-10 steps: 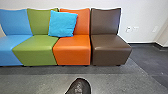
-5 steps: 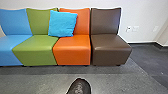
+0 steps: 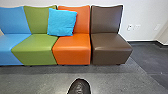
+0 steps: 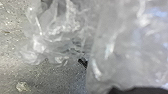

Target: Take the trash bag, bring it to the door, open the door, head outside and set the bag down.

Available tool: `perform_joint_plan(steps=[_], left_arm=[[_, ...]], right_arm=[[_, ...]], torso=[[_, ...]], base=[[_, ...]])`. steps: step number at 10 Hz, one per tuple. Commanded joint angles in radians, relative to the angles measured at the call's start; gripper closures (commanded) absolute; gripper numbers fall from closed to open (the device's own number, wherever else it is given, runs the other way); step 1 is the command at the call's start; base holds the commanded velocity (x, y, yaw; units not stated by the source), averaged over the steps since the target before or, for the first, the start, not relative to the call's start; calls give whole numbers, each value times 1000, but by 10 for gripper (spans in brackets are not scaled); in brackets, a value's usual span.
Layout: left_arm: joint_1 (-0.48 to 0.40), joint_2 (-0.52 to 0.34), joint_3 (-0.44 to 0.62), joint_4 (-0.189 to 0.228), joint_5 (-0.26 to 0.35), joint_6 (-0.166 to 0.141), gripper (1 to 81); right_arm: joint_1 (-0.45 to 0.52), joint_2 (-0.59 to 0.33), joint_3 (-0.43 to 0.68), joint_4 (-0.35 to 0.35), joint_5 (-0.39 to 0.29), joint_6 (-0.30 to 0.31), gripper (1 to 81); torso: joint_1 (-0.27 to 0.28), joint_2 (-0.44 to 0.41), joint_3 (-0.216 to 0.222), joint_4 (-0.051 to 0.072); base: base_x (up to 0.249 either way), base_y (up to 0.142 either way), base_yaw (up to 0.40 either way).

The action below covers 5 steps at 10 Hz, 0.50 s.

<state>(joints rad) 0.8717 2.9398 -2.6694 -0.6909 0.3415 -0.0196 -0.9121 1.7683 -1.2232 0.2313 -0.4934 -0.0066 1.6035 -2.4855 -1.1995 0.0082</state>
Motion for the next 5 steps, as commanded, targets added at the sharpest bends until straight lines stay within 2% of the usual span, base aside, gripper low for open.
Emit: perform_joint_plan(steps=[1,3,4,5], left_arm=[[-95,-63,118,40,79,6,811],[-87,-94,155,48,89,6,811],[-87,-102,157,71,132,6,811],[-81,-105,157,86,149,7,811]], right_arm=[[-4,-5,-34,19,-21,-6,10],[-73,68,-90,19,29,-6,10],[-100,97,-117,19,45,-9,10],[-123,117,-130,17,62,-16,10]], torso=[[-64,99,98,0],[-100,154,153,0],[-123,190,189,0],[-146,225,224,0]], base=[[0,0,0],[0,0,0],[0,0,0],[0,0,0]])
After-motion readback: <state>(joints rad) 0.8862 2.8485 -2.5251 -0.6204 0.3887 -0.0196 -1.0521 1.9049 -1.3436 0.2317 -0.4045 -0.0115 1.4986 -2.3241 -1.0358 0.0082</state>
